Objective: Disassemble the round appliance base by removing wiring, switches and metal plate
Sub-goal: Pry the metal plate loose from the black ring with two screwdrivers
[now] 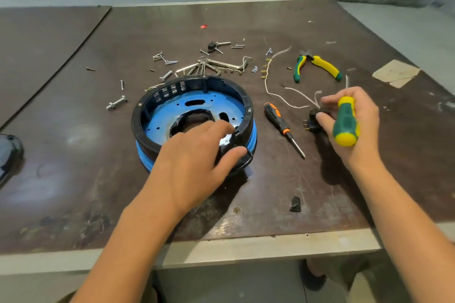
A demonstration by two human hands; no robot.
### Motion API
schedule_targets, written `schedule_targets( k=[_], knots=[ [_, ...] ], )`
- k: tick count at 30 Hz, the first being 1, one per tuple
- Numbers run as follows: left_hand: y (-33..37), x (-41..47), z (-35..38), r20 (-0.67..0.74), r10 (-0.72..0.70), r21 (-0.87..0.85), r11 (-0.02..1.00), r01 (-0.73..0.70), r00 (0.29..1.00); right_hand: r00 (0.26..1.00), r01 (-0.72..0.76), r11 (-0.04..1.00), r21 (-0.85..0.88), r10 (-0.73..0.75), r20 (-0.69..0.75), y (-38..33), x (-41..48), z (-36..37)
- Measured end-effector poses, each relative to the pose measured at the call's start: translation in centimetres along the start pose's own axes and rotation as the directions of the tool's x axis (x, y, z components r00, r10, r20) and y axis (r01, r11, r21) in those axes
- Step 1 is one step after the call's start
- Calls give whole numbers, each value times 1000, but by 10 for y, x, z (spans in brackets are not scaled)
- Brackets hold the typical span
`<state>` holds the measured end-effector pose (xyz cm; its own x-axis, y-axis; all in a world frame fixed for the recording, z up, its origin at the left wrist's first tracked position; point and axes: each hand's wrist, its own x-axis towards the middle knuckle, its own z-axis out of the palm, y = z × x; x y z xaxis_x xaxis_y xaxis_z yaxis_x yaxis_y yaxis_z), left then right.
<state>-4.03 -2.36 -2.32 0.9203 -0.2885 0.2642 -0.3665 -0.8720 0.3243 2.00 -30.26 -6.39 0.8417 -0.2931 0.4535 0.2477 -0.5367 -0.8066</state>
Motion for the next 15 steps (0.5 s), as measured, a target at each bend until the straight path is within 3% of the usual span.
schedule_targets(
  k=[9, 15],
  knots=[
    [-5, 1, 4, -1, -1, 146, 989, 1, 1000, 992, 120, 980, -160, -110, 66, -20, -19, 0],
    [-6, 0, 5, 26, -17, 195, 981, 12, 1000, 986, 147, 984, -100, -138, 92, -27, -27, 1]
  ],
)
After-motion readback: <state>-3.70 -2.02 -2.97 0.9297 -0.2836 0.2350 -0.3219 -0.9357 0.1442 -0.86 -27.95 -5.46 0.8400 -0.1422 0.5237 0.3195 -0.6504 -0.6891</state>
